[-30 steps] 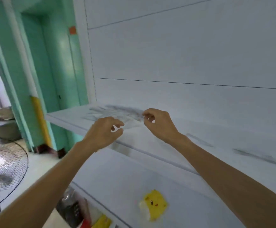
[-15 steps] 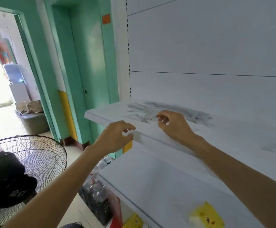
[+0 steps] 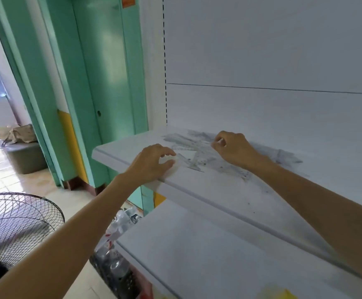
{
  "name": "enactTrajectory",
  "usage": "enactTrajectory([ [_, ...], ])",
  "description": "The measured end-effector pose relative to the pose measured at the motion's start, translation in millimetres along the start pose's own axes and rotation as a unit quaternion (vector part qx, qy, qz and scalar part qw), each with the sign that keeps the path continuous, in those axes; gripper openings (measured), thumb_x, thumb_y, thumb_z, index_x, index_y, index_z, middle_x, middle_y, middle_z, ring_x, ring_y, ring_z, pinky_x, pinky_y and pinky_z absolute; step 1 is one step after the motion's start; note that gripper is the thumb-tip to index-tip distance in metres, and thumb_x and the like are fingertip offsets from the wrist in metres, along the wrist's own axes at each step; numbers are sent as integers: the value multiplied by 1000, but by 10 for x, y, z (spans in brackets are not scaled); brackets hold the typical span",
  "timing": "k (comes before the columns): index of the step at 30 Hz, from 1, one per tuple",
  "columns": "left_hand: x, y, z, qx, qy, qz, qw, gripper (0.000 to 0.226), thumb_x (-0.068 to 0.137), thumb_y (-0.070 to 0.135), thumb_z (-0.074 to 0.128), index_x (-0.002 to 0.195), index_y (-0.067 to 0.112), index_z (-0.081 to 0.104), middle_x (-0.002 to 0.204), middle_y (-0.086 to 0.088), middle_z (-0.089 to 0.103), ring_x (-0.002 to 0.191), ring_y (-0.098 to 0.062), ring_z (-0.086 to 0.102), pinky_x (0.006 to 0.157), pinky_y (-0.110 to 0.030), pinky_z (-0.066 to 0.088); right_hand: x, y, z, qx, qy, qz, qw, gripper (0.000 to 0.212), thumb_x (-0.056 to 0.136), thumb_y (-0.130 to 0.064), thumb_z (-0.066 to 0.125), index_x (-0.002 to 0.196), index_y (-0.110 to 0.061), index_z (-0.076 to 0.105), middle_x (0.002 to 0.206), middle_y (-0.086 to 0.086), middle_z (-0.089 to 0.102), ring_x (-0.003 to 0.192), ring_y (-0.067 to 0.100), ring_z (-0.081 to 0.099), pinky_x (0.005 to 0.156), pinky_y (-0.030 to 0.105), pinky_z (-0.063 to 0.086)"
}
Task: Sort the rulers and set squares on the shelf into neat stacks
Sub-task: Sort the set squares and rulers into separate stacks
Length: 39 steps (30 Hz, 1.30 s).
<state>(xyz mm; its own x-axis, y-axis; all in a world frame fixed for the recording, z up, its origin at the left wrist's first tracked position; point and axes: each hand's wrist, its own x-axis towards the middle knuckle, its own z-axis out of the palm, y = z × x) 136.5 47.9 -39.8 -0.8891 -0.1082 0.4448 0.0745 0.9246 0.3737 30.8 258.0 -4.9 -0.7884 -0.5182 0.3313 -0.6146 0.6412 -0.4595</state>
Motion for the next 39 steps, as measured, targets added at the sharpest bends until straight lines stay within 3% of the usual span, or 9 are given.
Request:
enactTrajectory([
  [4,201,-162,56,31,-59,17,998,35,92,30,52,125,21,55,133,-3,53,121,-21,46,104,-36,33,152,-74,191,-54,-24,13,998,41,94,-35,46,101,3,58,95,18,64,80,28,59,71,36,49],
  [8,296,-257,122,112,-195,77,971,48,96,47,30,143,34,28,152,5,26,139,-16,22,112,-38,21,331,-162,393,-184,-55,52,980,49,89,-52,46,60,-13,40,62,1,40,58,17,41,57,29,35],
  [11,323,-337,89,115,-225,112,961,53,94,54,21,143,36,26,154,6,23,141,-13,19,112,-35,19,399,-240,476,-248,-71,72,964,57,81,-63,52,54,-15,37,58,0,39,53,14,39,54,27,32],
  [17,164,-489,-109,135,-233,176,947,85,72,74,12,145,31,22,155,2,21,141,-14,18,113,-32,14,398,-375,457,-238,-75,106,962,41,79,-37,57,51,-14,39,53,1,42,48,15,40,46,22,26],
  [22,-24,-639,-230,147,-206,216,943,81,78,72,29,145,25,25,152,-1,26,137,-17,24,109,-27,18,229,-485,587,-348,9,60,936,21,92,-18,39,77,-6,48,79,10,52,71,26,51,63,29,36],
  [30,-192,-504,-202,217,-108,322,915,29,97,18,38,126,15,37,115,-11,48,95,-27,49,80,-39,45,-35,-619,602,-362,99,36,926,31,92,-2,31,120,-1,45,113,19,57,106,32,47,76,37,38],
  [32,-187,-514,-214,176,-96,316,927,57,87,-4,36,137,24,30,120,-10,44,96,-28,49,77,-37,45,-160,-631,584,-349,112,18,930,37,91,-1,31,127,-2,42,117,19,55,109,32,43,87,40,38],
  [35,-103,-463,-241,117,-86,292,945,59,94,7,37,143,37,22,138,-9,34,107,-31,47,81,-36,43,-375,-593,495,-358,113,-2,927,44,88,5,33,131,-2,41,123,17,52,113,30,39,94,40,36],
  [39,49,-200,-130,-44,-137,228,963,38,95,21,39,132,31,44,142,-9,29,119,-31,39,100,-38,35,-740,-449,247,-339,120,35,933,51,89,4,32,137,-11,36,128,16,50,115,32,42,97,39,35],
])
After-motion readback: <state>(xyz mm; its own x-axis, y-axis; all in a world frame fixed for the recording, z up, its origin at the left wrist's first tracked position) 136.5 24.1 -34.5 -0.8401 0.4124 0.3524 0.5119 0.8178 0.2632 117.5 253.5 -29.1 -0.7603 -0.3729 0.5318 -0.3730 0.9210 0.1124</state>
